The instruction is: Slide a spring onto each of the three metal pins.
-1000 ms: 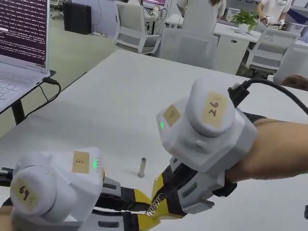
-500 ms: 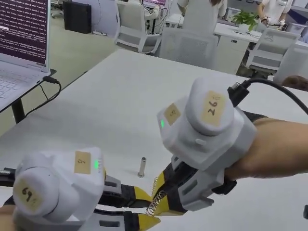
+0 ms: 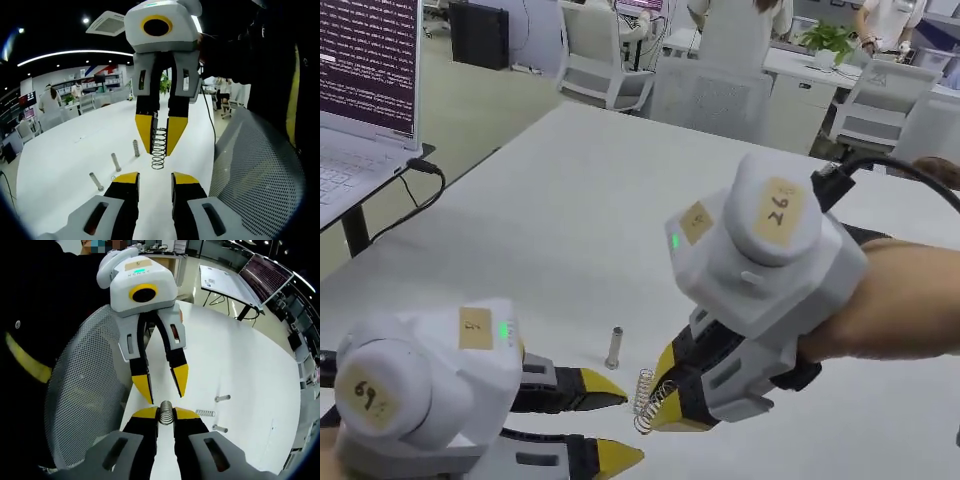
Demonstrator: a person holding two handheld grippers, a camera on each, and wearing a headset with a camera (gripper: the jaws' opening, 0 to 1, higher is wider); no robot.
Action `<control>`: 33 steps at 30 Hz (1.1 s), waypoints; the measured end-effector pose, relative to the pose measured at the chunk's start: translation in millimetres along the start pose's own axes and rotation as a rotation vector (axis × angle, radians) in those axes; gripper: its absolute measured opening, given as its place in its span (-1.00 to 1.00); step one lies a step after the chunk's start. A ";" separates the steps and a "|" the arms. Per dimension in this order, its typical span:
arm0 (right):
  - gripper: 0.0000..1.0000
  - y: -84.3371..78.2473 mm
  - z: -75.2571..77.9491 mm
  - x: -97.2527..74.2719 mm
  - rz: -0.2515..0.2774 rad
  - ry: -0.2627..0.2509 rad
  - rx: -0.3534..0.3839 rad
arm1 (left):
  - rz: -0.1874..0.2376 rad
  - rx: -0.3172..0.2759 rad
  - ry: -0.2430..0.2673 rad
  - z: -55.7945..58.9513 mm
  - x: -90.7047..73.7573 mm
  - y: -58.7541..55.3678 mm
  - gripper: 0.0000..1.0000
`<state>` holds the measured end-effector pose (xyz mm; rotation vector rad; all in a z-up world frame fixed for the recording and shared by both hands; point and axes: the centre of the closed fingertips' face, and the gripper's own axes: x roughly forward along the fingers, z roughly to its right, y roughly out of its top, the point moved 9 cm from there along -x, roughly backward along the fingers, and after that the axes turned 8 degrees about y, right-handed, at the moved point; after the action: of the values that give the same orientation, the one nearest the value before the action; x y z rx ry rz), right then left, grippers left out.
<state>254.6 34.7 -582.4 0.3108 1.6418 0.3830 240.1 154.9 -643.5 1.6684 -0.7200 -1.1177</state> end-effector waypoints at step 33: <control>-0.83 -30.8 23.6 -37.8 0.036 -0.116 0.114 | 0.002 -0.152 0.174 -20.5 -23.0 -37.7 -0.10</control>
<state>282.8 -7.5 -563.4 0.4406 1.5488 0.2936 248.1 195.9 -668.4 1.6118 -0.5130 -0.9869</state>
